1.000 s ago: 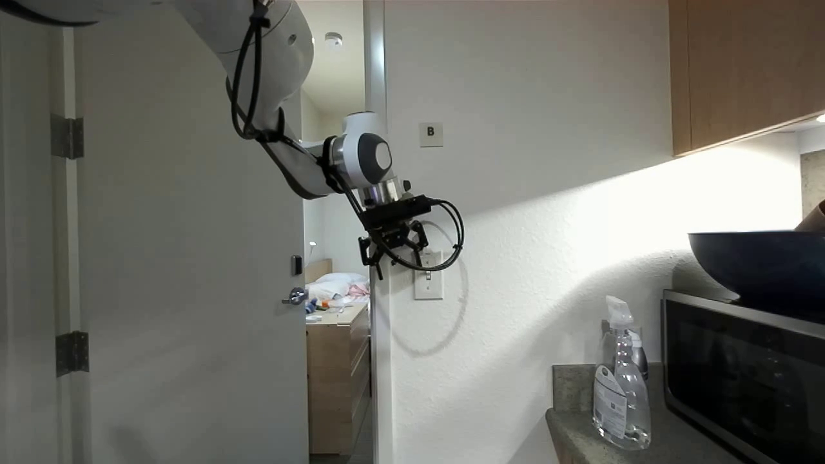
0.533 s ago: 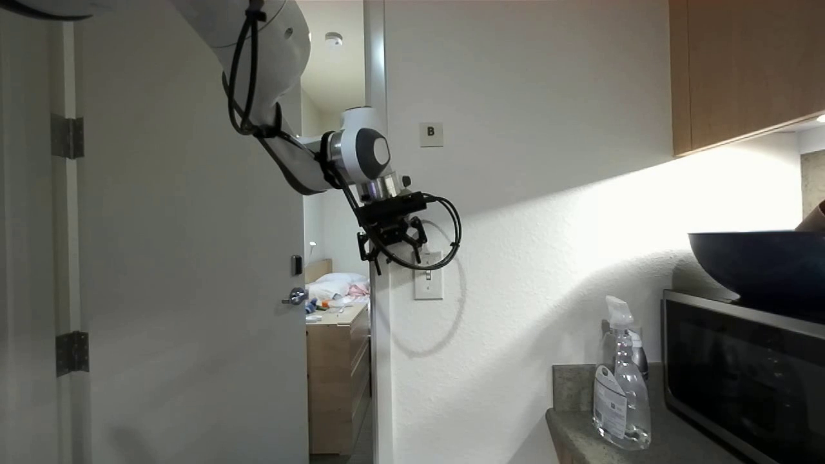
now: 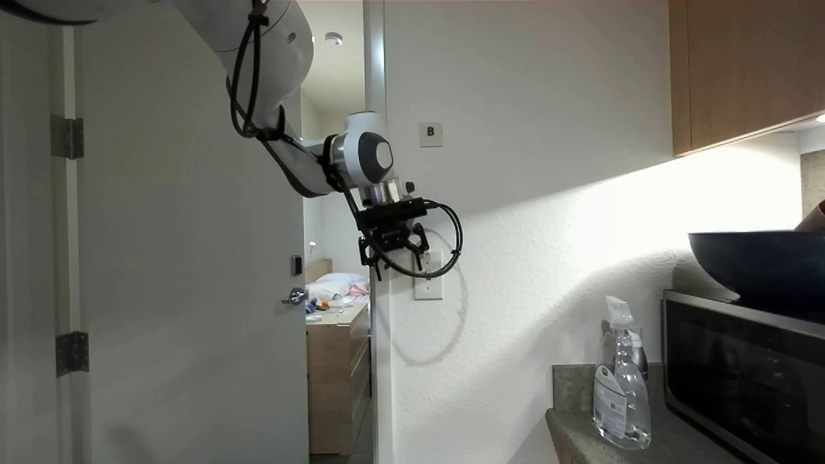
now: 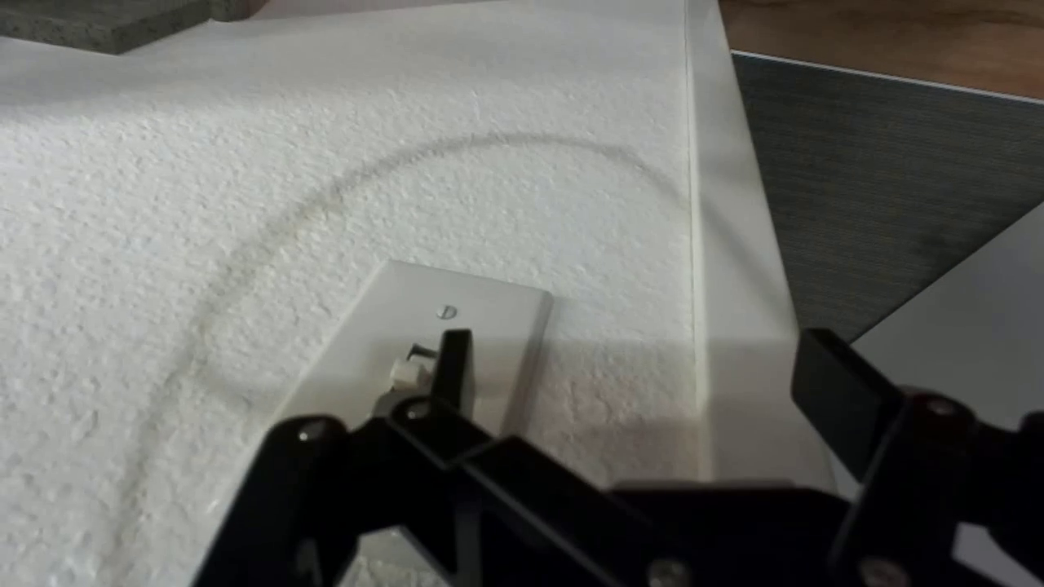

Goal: Flip the switch on the wall

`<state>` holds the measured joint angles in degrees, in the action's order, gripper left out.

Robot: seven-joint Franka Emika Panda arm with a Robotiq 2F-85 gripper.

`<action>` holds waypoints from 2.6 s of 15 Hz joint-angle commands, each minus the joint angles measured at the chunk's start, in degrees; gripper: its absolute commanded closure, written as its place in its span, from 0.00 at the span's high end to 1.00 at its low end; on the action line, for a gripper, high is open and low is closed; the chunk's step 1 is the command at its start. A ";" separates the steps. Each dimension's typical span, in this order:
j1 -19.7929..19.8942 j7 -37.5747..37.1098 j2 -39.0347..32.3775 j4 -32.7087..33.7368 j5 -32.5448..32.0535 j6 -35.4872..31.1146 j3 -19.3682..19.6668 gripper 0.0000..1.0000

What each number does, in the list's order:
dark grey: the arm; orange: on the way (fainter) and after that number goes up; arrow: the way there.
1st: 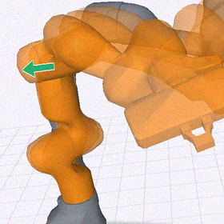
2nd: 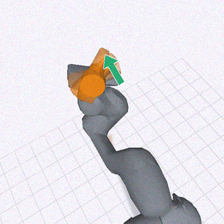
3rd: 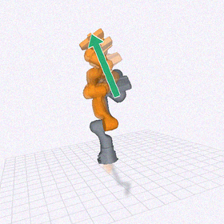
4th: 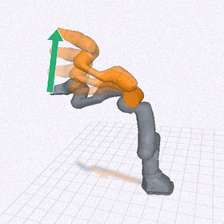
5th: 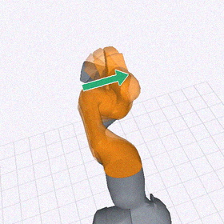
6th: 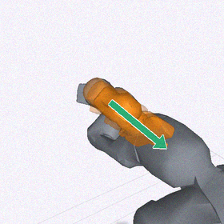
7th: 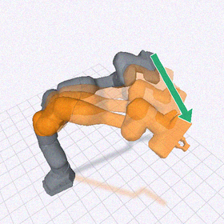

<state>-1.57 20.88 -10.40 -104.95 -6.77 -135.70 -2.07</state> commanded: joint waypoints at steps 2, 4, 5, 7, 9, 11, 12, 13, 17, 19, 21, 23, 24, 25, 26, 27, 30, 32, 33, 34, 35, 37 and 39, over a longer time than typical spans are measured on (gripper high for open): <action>0.34 -0.22 -0.01 0.16 -0.12 0.09 -0.16 1.00; 0.40 -0.23 -0.01 0.16 -0.13 0.05 0.00 1.00; 0.26 -1.21 -0.26 0.34 -0.90 -0.72 0.25 1.00; 0.42 -0.75 -0.40 0.46 -0.56 -0.87 0.21 1.00; 0.46 -0.60 -0.37 0.12 -1.31 -1.40 0.40 1.00; 0.49 0.19 -0.41 -0.13 -1.95 -2.04 0.43 1.00; 0.54 0.42 -0.64 0.13 -1.90 -2.06 0.43 1.00; 0.67 0.89 -0.78 0.33 -1.37 -2.15 0.33 1.00; 0.45 -0.14 -0.49 0.16 -0.91 -1.07 0.18 1.00; 0.46 -0.13 -0.53 0.16 -0.91 -1.14 0.18 1.00; -0.10 -2.60 -0.49 -0.21 -3.75 -4.02 0.83 1.00; -0.37 -4.32 -0.41 -0.26 -6.52 -6.25 1.27 1.00; -0.46 -5.58 -0.40 -0.32 -8.38 -7.84 1.58 1.00; -0.46 -6.37 -0.39 -0.22 -9.81 -8.83 1.79 1.00; -0.40 -7.12 -0.41 -0.06 -10.37 -9.11 1.84 1.00; -0.02 -6.25 -0.32 0.08 -8.59 -7.71 1.36 1.00; 0.12 -5.08 -0.52 0.17 -8.04 -7.16 1.14 1.00; 0.08 -5.29 -0.71 0.58 -7.35 -6.02 0.99 1.00; 0.08 -5.16 -0.99 1.05 -6.16 -4.63 0.66 1.00; 0.02 -5.16 -1.13 1.16 -5.65 -4.03 0.51 1.00; -0.06 -5.17 -1.31 1.40 -5.09 -2.94 0.30 1.00; -0.11 -4.96 -1.55 1.60 -4.05 -1.36 -0.14 1.00; 0.08 -3.94 -1.76 1.64 -2.65 -0.49 -0.64 1.00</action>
<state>-1.71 15.77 -11.33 -104.65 -11.93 -138.40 -1.94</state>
